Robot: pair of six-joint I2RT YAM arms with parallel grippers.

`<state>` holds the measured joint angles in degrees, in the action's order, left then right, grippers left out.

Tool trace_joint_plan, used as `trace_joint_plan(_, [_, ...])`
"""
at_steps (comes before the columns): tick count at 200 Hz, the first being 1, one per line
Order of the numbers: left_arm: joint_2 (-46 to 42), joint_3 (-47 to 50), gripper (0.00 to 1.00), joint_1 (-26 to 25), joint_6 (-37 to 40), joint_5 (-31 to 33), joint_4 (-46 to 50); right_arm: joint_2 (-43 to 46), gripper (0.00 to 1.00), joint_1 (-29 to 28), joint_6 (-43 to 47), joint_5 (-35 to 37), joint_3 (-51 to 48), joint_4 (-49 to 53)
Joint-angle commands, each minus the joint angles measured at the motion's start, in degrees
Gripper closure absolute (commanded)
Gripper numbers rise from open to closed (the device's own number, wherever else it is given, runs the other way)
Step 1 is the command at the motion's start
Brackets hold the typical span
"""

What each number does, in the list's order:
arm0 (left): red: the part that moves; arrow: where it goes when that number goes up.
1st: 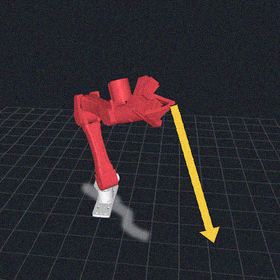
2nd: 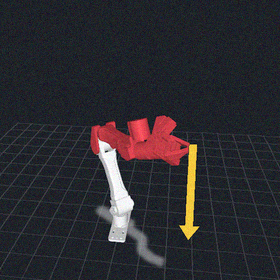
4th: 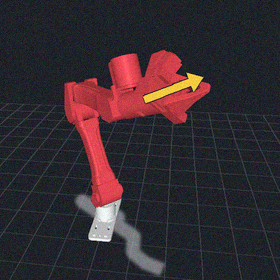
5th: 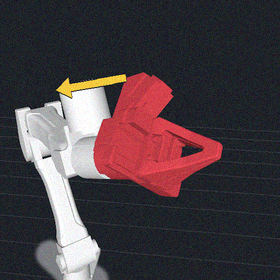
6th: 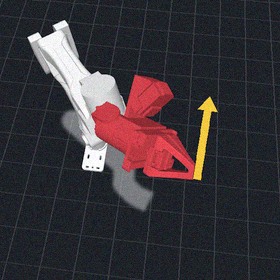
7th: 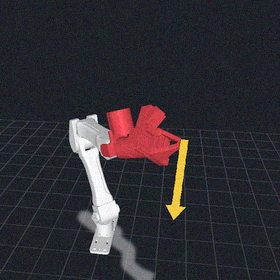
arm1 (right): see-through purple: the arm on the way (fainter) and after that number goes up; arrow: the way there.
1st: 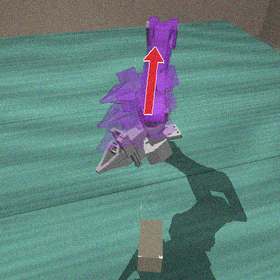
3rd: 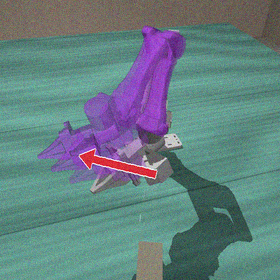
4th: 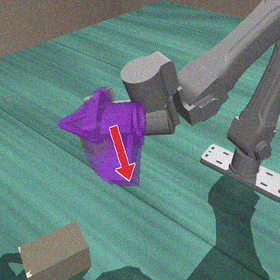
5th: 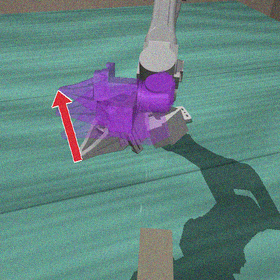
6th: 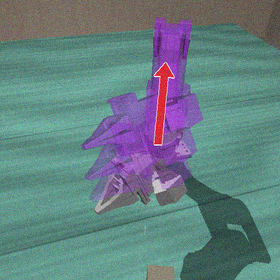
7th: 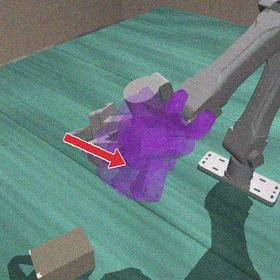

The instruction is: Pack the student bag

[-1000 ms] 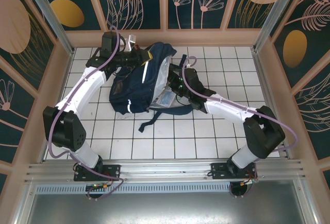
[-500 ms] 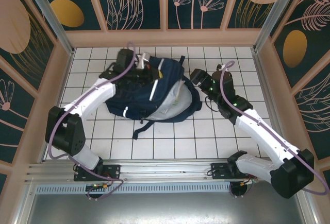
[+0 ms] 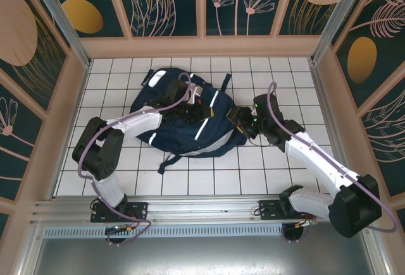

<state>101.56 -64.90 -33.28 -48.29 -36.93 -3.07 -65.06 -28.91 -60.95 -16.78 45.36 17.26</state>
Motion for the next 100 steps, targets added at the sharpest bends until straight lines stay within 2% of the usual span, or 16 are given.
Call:
trace_joint_plan(1, [0.66, -0.22, 1.0, 0.18, -0.33, -0.44, -3.08, 0.84, 0.42, 0.19, -7.34, -5.66, -3.03, -2.04])
trace_joint_plan(40, [1.18, -0.04, 1.0, 0.15, -0.25, -0.6, -3.78, 1.59, 0.45, -0.99, -11.47, -5.15, -6.04, -3.65])
trace_joint_plan(81, [1.27, 0.29, 1.0, 0.14, -0.3, -0.69, -4.28, -1.78, 0.48, -2.12, -14.04, -4.34, -6.52, -7.1])
trace_joint_plan(100, [1.27, 0.81, 1.0, 0.14, -0.52, -0.95, -4.82, -3.85, 0.48, -4.47, -14.68, -3.63, -5.59, -7.93])
